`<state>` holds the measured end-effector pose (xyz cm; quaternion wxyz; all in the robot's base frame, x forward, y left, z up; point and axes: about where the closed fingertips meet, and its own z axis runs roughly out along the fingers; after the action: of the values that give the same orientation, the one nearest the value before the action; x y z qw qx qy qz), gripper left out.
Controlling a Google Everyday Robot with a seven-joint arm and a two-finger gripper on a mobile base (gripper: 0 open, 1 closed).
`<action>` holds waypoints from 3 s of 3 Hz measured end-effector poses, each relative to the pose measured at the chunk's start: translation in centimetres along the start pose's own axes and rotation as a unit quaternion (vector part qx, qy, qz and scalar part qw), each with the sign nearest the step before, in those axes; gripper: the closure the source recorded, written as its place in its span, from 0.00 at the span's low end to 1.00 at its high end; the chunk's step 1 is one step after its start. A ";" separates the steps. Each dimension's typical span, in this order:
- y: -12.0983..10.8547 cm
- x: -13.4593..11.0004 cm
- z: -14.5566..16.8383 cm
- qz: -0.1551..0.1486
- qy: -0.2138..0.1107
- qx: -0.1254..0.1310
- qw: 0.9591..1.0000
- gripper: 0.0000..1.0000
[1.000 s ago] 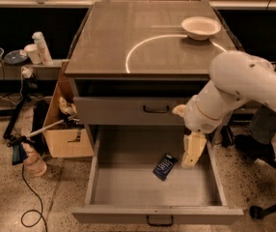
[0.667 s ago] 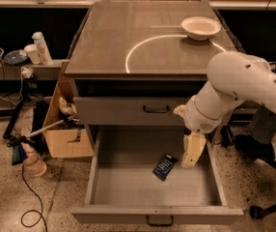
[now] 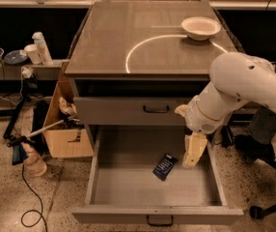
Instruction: Pick rxbar chocolate from middle drawer and place on counter
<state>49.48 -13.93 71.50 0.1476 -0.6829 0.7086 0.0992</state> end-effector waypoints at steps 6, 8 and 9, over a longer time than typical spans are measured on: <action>-0.3 4.5 8.1 0.108 0.045 -0.029 0.993 0.00; -2.0 5.0 8.8 0.166 0.049 0.004 0.985 0.00; -2.4 4.6 9.2 0.173 0.044 0.002 0.984 0.00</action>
Offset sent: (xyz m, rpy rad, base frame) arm 0.0088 -0.0048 -0.0555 0.0088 0.0834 -0.0259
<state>52.41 -15.16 61.41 0.0981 -0.5530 0.8223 0.0916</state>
